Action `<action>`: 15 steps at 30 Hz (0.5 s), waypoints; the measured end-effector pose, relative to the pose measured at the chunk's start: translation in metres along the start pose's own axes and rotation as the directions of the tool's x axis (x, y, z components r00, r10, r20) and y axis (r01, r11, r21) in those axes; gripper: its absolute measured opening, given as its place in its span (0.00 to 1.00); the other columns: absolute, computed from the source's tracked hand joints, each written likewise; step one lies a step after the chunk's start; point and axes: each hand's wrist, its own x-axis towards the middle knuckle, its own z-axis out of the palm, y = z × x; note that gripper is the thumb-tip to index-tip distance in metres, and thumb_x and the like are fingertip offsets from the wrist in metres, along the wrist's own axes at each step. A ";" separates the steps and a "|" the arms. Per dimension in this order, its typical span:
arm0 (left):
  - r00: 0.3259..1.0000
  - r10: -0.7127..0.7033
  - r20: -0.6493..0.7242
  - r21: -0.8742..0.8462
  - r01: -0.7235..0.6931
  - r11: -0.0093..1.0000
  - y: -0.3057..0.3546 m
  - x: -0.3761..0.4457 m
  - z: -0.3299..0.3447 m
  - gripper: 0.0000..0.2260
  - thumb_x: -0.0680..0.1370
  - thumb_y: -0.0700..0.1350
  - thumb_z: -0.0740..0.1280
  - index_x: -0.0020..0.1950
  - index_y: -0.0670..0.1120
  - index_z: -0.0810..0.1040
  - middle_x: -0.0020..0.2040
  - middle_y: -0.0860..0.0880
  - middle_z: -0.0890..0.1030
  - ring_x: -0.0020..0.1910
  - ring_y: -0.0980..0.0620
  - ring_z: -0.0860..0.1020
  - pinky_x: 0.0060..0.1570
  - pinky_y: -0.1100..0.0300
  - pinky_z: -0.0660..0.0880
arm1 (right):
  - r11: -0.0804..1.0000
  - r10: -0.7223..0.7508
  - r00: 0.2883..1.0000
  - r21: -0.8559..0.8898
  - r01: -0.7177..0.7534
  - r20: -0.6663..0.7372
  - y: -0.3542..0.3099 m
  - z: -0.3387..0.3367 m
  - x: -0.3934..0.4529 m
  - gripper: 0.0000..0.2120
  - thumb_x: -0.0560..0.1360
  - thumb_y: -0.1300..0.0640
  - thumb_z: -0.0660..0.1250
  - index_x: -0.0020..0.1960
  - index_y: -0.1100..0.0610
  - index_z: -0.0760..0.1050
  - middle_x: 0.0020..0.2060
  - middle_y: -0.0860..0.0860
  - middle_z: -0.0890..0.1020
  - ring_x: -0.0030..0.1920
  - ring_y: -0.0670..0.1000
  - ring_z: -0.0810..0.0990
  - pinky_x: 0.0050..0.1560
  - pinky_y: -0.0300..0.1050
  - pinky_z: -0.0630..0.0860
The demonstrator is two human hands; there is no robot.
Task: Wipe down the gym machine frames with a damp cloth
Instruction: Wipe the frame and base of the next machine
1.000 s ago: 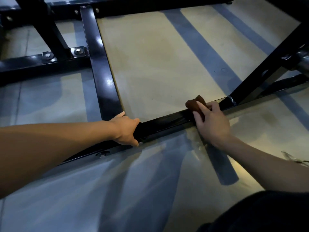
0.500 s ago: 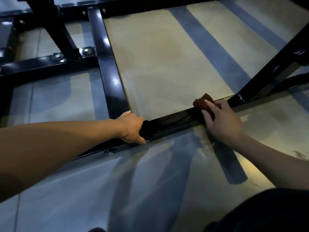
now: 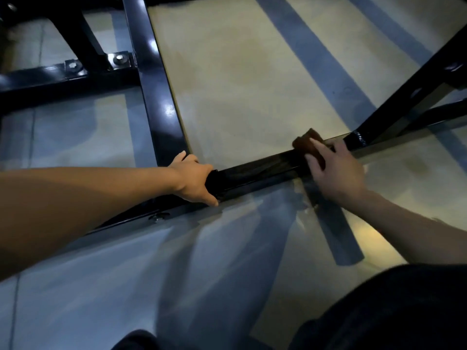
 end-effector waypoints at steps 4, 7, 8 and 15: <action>0.999 -0.053 0.004 -0.013 0.053 0.999 0.015 0.004 -0.004 0.40 0.67 0.77 0.67 0.70 0.52 0.72 0.61 0.46 0.78 0.75 0.43 0.62 0.79 0.40 0.41 | 0.984 -0.042 0.998 0.173 0.034 0.046 -0.063 0.008 -0.003 0.22 0.81 0.47 0.67 0.75 0.48 0.74 0.68 0.54 0.73 0.61 0.59 0.80 0.60 0.52 0.78; 0.997 -0.066 -0.028 -0.023 0.065 0.998 0.020 0.005 -0.005 0.30 0.68 0.74 0.69 0.59 0.54 0.75 0.50 0.49 0.77 0.66 0.43 0.67 0.75 0.45 0.56 | 0.917 -0.376 0.917 0.194 0.349 0.130 -0.085 0.018 -0.028 0.23 0.81 0.46 0.67 0.75 0.46 0.73 0.68 0.49 0.75 0.63 0.54 0.77 0.55 0.51 0.80; 0.997 -0.058 -0.043 -0.022 0.057 0.998 0.019 0.005 -0.005 0.27 0.68 0.73 0.69 0.56 0.55 0.75 0.47 0.50 0.76 0.63 0.44 0.68 0.73 0.46 0.59 | 0.895 -0.436 0.889 0.169 0.413 0.138 -0.076 0.017 -0.031 0.23 0.81 0.46 0.67 0.75 0.47 0.72 0.68 0.48 0.75 0.62 0.55 0.77 0.54 0.52 0.80; 0.998 -0.056 -0.013 0.014 0.056 0.998 0.019 0.009 -0.007 0.25 0.70 0.71 0.69 0.53 0.54 0.73 0.47 0.50 0.75 0.63 0.43 0.69 0.75 0.44 0.58 | 0.967 0.234 0.967 0.127 -0.221 -0.098 0.032 -0.002 0.010 0.20 0.83 0.48 0.65 0.71 0.57 0.75 0.67 0.56 0.74 0.61 0.61 0.78 0.65 0.56 0.76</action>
